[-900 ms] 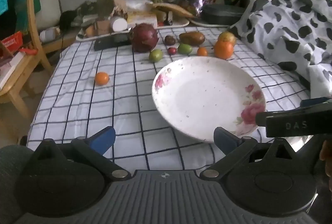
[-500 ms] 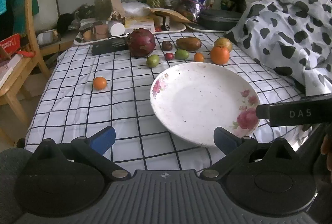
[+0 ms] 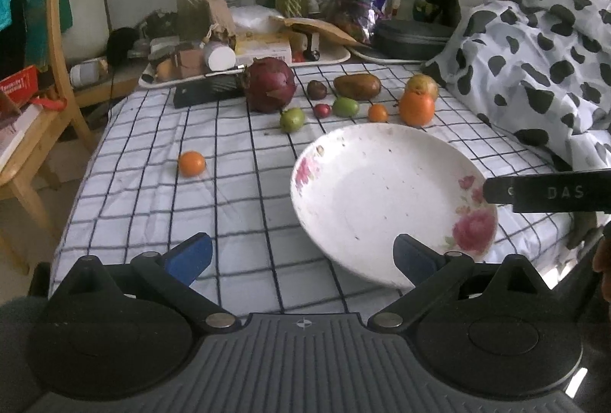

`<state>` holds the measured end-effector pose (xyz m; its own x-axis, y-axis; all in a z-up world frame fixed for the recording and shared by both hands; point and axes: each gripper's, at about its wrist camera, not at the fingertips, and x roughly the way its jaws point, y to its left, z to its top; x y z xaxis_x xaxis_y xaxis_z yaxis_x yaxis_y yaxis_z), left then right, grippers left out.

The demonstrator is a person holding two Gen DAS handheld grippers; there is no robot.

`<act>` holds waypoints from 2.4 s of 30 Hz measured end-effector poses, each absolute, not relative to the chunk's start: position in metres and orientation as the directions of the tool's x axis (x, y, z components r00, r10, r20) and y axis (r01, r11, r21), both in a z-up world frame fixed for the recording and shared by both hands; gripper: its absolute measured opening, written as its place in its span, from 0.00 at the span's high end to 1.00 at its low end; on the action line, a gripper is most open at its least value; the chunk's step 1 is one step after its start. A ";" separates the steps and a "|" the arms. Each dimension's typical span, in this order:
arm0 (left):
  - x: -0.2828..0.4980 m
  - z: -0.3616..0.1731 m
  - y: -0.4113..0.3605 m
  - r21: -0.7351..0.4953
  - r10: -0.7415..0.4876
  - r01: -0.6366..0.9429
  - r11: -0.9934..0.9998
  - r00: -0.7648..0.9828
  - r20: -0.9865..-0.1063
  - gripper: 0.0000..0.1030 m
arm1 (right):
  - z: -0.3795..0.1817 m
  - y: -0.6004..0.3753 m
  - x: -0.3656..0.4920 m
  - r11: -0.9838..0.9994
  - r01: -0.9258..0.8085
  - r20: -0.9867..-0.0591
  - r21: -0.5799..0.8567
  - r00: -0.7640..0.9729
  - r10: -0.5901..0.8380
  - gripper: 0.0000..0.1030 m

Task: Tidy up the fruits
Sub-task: 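Grasp the small orange fruit with left tool while right tool approaches the large orange, then close the right tool around the large orange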

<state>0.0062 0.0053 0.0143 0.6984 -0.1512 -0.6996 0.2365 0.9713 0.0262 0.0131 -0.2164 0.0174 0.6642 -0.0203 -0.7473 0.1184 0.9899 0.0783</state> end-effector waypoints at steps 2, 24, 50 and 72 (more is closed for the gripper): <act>0.015 0.016 0.009 0.035 -0.142 0.232 0.972 0.699 -0.700 0.00 | 0.015 -0.220 0.021 0.990 0.104 -0.760 0.091 0.649 0.001 0.00; 0.110 -0.003 0.064 -0.103 -0.159 0.122 0.987 0.692 -0.704 0.03 | 0.000 -0.235 0.091 1.000 -0.003 -0.784 0.004 0.621 0.005 0.00; 0.163 -0.025 0.069 0.020 -0.069 0.130 0.991 0.645 -0.761 0.70 | -0.005 -0.245 0.141 1.000 0.000 -0.769 0.013 0.639 0.010 0.00; 0.180 -0.014 0.021 -0.077 -0.307 0.352 0.933 0.668 -0.678 0.71 | -0.026 -0.240 0.199 0.997 -0.076 -0.771 0.021 0.633 0.065 0.12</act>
<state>0.1800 0.0212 -0.0138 0.6677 -0.3074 -0.6780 0.3516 0.9330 -0.0767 0.1990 -0.2396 -0.0263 0.6333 0.0646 -0.7712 -0.0765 0.9969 0.0207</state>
